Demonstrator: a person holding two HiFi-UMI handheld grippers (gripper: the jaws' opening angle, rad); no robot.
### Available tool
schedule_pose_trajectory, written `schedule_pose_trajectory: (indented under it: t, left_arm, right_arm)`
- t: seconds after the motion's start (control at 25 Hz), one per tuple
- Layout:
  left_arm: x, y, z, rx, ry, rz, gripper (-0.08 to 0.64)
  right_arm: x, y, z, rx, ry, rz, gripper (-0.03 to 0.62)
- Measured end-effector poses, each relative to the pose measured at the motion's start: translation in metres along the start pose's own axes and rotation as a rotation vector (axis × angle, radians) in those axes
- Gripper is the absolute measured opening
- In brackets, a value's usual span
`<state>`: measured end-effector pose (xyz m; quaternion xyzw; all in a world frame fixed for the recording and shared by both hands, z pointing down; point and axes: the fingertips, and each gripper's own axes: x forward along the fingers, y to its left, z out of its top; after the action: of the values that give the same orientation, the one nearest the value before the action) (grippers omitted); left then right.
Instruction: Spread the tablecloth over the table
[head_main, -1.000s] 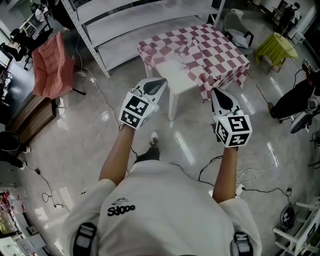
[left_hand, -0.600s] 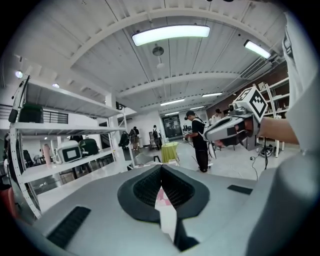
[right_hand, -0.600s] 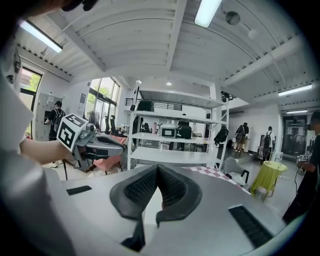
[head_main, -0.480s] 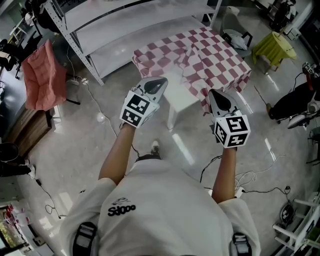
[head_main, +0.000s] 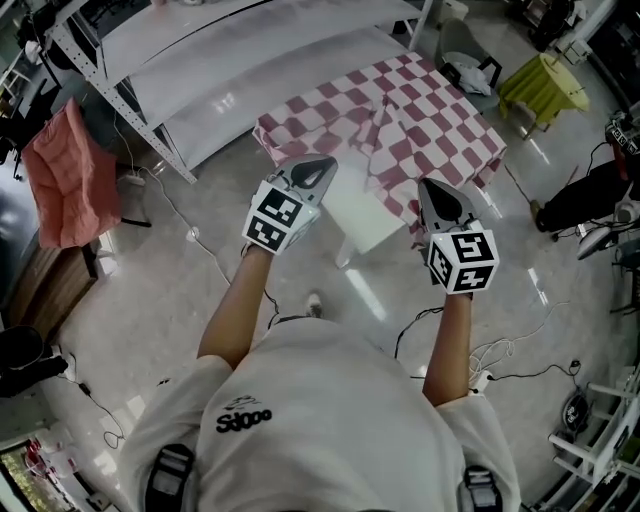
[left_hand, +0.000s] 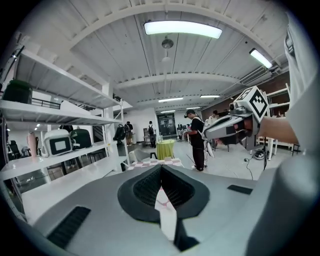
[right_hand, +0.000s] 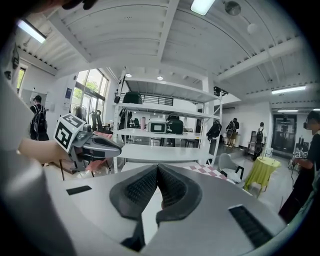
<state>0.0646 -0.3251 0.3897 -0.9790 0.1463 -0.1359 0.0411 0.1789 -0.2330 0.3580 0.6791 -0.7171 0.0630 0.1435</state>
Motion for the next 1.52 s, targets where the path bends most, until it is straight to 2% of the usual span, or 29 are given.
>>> schedule_pose_trajectory:
  t: [0.2, 0.36, 0.52, 0.64, 0.72, 0.76, 0.84, 1.16, 1.36, 1.52]
  left_arm:
    - [0.025, 0.035, -0.018, -0.016, 0.025, -0.046, 0.029]
    - [0.043, 0.047, -0.040, -0.033, 0.064, -0.078, 0.029]
    - [0.057, 0.052, -0.065, -0.057, 0.123, -0.113, 0.031]
    - [0.073, 0.051, -0.073, -0.065, 0.148, -0.145, 0.031]
    - [0.083, 0.052, -0.079, -0.078, 0.165, -0.155, 0.039]
    - [0.089, 0.053, -0.084, -0.083, 0.178, -0.157, 0.079]
    - [0.103, 0.056, -0.092, -0.090, 0.203, -0.159, 0.101]
    - [0.165, 0.074, -0.125, -0.146, 0.307, -0.122, 0.117]
    - [0.202, 0.081, -0.149, -0.192, 0.361, -0.109, 0.137]
    - [0.231, 0.085, -0.164, -0.191, 0.403, -0.119, 0.146]
  right_arm:
    - [0.042, -0.008, -0.003, 0.027, 0.020, -0.025, 0.023]
    - [0.065, -0.010, -0.024, 0.039, 0.082, -0.025, 0.053]
    - [0.088, -0.013, -0.046, 0.030, 0.167, -0.011, 0.171]
    - [0.105, -0.019, -0.063, 0.033, 0.219, 0.009, 0.231]
    - [0.118, -0.021, -0.076, 0.029, 0.259, 0.032, 0.253]
    - [0.126, -0.023, -0.083, 0.029, 0.278, 0.042, 0.262]
    - [0.142, -0.029, -0.097, 0.035, 0.311, 0.063, 0.275]
    - [0.219, -0.063, -0.157, 0.074, 0.421, 0.194, 0.299]
    - [0.264, -0.071, -0.216, 0.055, 0.551, 0.318, 0.325]
    - [0.297, -0.077, -0.261, 0.046, 0.643, 0.374, 0.339]
